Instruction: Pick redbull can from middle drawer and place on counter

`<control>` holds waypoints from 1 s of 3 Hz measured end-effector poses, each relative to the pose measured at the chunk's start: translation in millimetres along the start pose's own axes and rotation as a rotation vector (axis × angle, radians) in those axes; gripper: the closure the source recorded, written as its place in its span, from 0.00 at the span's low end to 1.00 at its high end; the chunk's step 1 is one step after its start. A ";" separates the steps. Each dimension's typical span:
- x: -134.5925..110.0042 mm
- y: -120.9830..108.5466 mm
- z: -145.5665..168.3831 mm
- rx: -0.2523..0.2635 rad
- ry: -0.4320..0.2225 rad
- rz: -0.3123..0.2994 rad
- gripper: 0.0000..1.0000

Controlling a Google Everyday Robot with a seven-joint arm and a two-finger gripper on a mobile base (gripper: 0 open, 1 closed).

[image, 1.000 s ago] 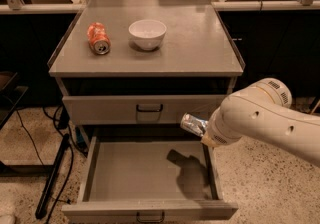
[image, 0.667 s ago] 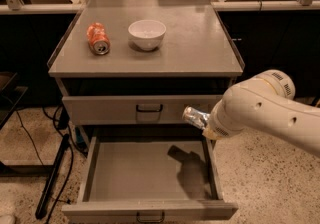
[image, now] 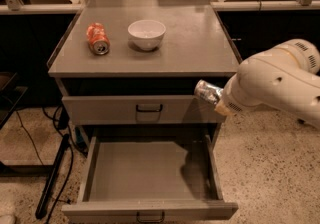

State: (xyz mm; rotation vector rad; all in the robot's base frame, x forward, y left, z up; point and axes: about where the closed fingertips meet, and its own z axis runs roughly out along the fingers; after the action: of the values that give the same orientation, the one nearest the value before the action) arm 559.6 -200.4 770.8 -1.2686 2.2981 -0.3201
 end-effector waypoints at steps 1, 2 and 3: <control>-0.7 -4.1 -4.4 0.011 0.000 0.000 1.00; -1.3 -16.3 -19.1 0.043 0.005 0.002 1.00; -10.5 -41.2 -46.9 0.091 -0.017 -0.002 1.00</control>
Offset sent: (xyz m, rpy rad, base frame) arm 0.0047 -0.0169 0.0426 -0.0410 -0.0587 -0.0346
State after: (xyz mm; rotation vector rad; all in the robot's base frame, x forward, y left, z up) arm 569.6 -215.4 831.5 -1.2238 2.2421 -0.4076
